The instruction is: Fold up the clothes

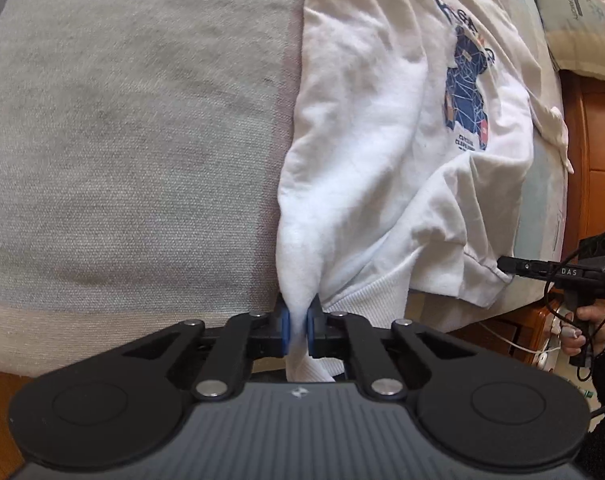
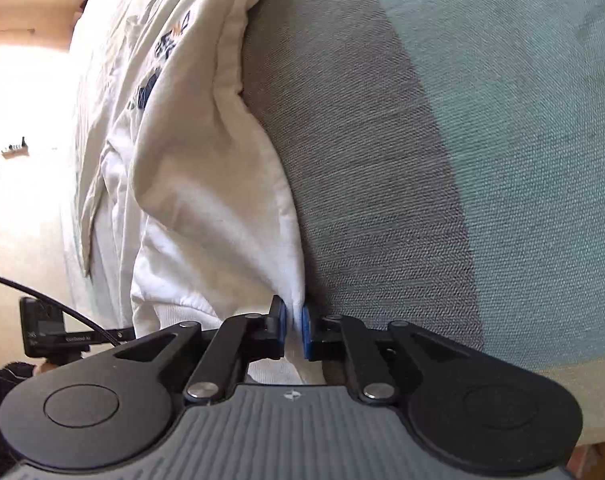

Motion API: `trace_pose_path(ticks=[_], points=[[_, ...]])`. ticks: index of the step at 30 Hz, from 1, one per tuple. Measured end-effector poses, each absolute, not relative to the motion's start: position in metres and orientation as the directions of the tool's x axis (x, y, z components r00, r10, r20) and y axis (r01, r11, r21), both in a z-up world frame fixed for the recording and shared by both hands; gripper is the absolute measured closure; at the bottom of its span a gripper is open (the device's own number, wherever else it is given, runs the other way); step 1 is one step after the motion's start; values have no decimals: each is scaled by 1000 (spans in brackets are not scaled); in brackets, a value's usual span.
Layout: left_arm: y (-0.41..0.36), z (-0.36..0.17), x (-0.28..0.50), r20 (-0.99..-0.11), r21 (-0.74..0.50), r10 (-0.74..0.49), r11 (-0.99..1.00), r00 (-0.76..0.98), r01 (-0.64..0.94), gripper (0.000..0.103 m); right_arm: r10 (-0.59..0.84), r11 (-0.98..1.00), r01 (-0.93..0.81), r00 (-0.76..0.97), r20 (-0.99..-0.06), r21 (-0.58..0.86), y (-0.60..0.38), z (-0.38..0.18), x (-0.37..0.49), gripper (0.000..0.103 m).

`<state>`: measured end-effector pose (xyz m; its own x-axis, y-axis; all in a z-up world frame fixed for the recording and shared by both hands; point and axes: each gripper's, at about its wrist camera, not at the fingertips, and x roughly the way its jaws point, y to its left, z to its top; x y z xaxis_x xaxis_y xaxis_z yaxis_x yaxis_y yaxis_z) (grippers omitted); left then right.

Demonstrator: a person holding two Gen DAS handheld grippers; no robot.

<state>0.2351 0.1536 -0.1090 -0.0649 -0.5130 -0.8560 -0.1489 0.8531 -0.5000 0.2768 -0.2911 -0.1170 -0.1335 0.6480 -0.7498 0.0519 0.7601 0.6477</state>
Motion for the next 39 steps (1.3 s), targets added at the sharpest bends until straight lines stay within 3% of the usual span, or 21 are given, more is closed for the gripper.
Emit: trace_pose_path(ticks=[6,8,13,15,19,23,30,34,37,39], points=[[163,-81,238,-858,-495,-501,865,-111,-78,98,563,808,-28,-253,-786,588,-283,-86,275,92],[165,-88,237,-859,-479,-486,874,-160,-82,89,515,827,-71,-299,-803,557,-287,-83,267,92],[169,-90,237,-900,-392,-391,919,-196,-33,86,298,897,-218,-345,-890,385,-306,-89,265,72],[171,-81,245,-913,-384,-382,923,-142,-12,84,287,905,-228,-294,-912,358,-310,-82,272,70],[173,-69,291,-917,-397,-398,917,35,20,75,341,912,-200,-123,-932,360,-318,-65,308,52],[157,-75,354,-908,-380,-383,924,169,52,66,388,910,-177,55,-920,374,-316,-65,364,49],[156,-97,398,-926,-310,-296,950,235,-26,65,466,881,-29,224,-856,472,-329,-88,426,42],[132,-95,395,-946,-56,-87,992,312,110,58,445,893,-53,249,-860,447,-320,-87,430,39],[136,-90,389,-944,21,-24,991,328,133,57,358,934,-107,264,-896,342,-309,-82,422,39],[141,-84,385,-945,36,-4,993,327,114,67,321,944,-170,275,-906,283,-302,-76,414,39]])
